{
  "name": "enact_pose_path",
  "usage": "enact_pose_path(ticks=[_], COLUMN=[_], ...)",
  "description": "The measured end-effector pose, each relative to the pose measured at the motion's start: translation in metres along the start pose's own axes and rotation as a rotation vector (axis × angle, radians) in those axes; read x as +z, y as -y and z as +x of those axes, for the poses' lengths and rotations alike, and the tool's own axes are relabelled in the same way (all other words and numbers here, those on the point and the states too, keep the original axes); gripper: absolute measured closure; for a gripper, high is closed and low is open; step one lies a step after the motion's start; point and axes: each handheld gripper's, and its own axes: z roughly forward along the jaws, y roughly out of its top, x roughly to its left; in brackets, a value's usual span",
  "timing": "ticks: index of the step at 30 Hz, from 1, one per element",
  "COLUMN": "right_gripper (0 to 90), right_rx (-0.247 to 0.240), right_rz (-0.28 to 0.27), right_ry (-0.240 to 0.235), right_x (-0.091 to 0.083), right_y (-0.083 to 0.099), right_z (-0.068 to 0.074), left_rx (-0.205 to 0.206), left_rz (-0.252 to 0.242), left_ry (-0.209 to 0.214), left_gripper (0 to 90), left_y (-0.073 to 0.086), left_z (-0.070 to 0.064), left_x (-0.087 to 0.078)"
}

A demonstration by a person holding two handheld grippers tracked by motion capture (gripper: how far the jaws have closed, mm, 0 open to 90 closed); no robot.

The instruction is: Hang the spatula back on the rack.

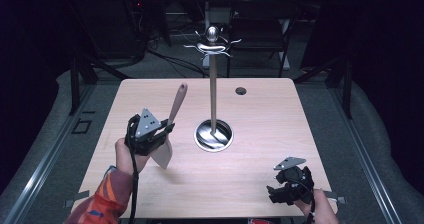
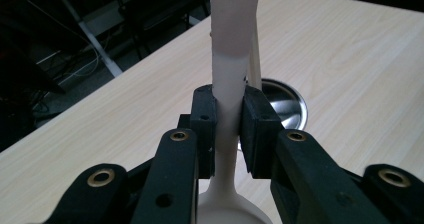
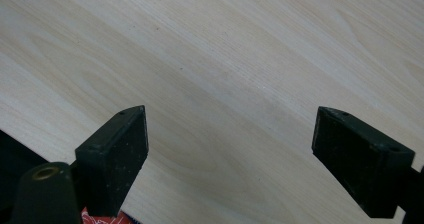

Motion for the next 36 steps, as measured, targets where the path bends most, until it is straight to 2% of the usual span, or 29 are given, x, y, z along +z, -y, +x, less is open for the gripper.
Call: enact_pose_path(ticks=[1, 8, 26, 36], right_gripper=[14.3, 14.3, 14.3, 14.3], right_rx=[0.001, 0.0, -0.009, -0.011], right_rz=[0.0, 0.0, 0.008, 0.008], right_ry=[-0.004, 0.002, -0.003, -0.004], right_x=[0.0, 0.0, 0.0, 0.0], right_y=[0.0, 0.001, 0.0, 0.0], right_z=[0.0, 0.0, 0.001, 0.001], left_rx=[0.007, -0.021, -0.007, 0.008], left_rz=[0.001, -0.024, -0.053, -0.046], left_ry=[-0.002, -0.006, -0.002, 0.005], left_gripper=[78.1, 78.1, 78.1, 78.1], left_y=[-0.002, -0.015, -0.048, -0.06], left_z=[0.002, 0.006, 0.003, 0.0], left_x=[0.0, 0.001, 0.003, 0.008])
